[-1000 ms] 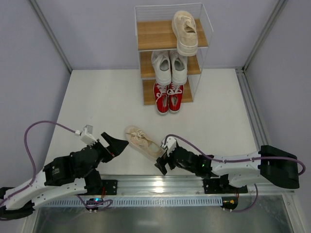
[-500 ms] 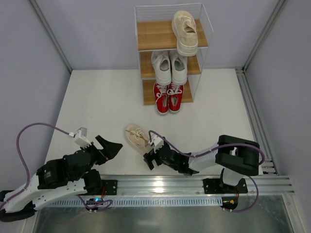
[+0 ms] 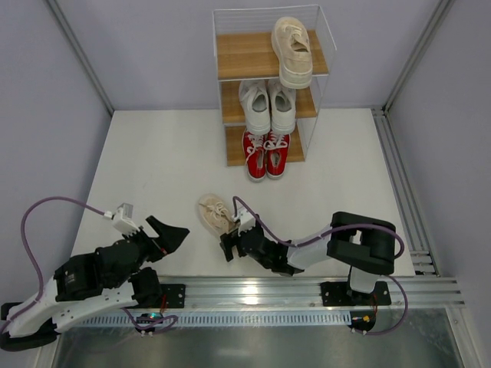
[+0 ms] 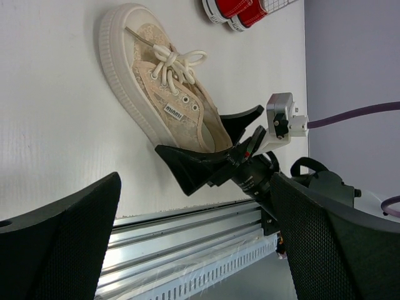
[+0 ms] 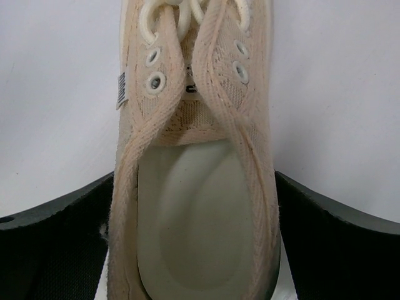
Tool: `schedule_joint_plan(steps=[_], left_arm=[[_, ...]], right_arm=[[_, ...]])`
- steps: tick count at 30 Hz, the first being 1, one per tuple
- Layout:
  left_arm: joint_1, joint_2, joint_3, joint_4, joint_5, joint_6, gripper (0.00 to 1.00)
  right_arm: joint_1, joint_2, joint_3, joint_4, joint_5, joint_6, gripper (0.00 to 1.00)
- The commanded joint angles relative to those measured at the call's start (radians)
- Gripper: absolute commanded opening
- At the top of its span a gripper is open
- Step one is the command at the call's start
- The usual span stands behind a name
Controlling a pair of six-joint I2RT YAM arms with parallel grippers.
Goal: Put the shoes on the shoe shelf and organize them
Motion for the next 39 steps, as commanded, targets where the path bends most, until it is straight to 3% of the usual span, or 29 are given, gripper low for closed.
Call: schedule_joint_plan(steps=[1,6,12,15,18,19,21,22,23,28,39], left_arm=[[-0.002,-0.018,0.029,-0.019,-0.038,0.006,1.0],[-0.002,-0.035,0.028,-0.026,-0.048,0.003,1.0],[-0.002,-0.052,0.029,-0.047,-0.057,0.0,1.0],[-0.002,-0.067,0.029,-0.047,-0.06,-0.003,1.0],[-0.002,-0.076,0.026,-0.052,-0.063,-0.004,1.0],[-0.002,-0.079,0.026,-0.052,-0.064,-0.006,1.0],[-0.002,-0.083,0.028,-0.058,-0.064,-0.007,1.0],[-0.002,-0.084,0.028,-0.061,-0.066,-0.007,1.0],[-0.002,-0.087,0.028,-0.067,-0.066,-0.009,1.0],[-0.002,-0.096,0.032,-0.084,-0.069,-0.02,1.0],[-0.002,-0.112,0.038,-0.101,-0.08,-0.024,1.0]], right_arm=[[0.039,0.038,0.058,-0.044,0.046,0.092,1.0],[0.076,0.084,0.15,-0.284,0.122,0.157,1.0],[0.088,0.101,0.184,-0.442,0.158,0.205,1.0],[0.088,0.103,0.19,-0.488,0.153,0.211,0.94],[0.088,0.092,0.184,-0.5,0.142,0.213,0.71],[0.089,0.086,0.187,-0.506,0.139,0.216,0.51],[0.088,0.086,0.193,-0.52,0.122,0.207,0.32],[0.088,0.083,0.196,-0.523,0.118,0.204,0.13],[0.086,0.072,0.197,-0.525,0.115,0.202,0.05],[0.088,-0.02,0.18,-0.545,0.122,0.182,0.04],[0.088,-0.423,0.242,-0.704,0.178,0.011,0.04]])
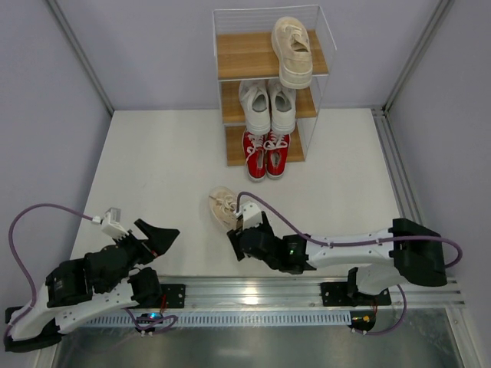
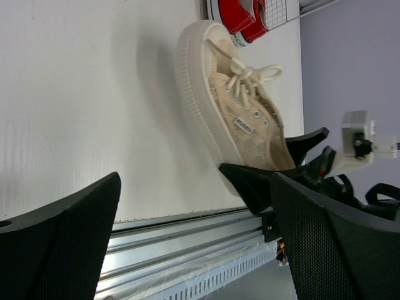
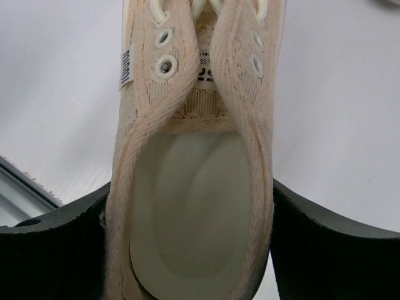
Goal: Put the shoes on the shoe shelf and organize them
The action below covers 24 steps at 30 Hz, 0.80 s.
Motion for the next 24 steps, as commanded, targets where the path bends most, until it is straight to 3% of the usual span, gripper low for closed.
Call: schedule_joint_plan(steps=[1,8,13,21,24], left_arm=[[-0.002,-0.002,0.028,-0.009,-0.037,-0.014,1.0],[-0.002,0.006,0.033,0.0,-0.042,-0.002,1.0],[-0.004,0.024,0.033,0.014,-0.044,0.013,1.0],[-0.002,0.053,0.028,0.04,-0.022,0.024,1.0],[-0.002,0.053,0.03,0.032,-0.013,0.024,1.0]], right_arm=[[0.005,-0.138,0.072,-0.009,0.056,-0.077,0.04],[0.005,-0.293,0.183,-0.108,0.117,-0.194,0.04],[0.001,-0.322,0.432,-0.226,0.243,-0.319,0.04],[-0.116,-0.162,0.967,-0.415,0.323,-0.446,0.04],[-0.215,-0.068,1.135,-0.457,0.282,-0.481,0.04]])
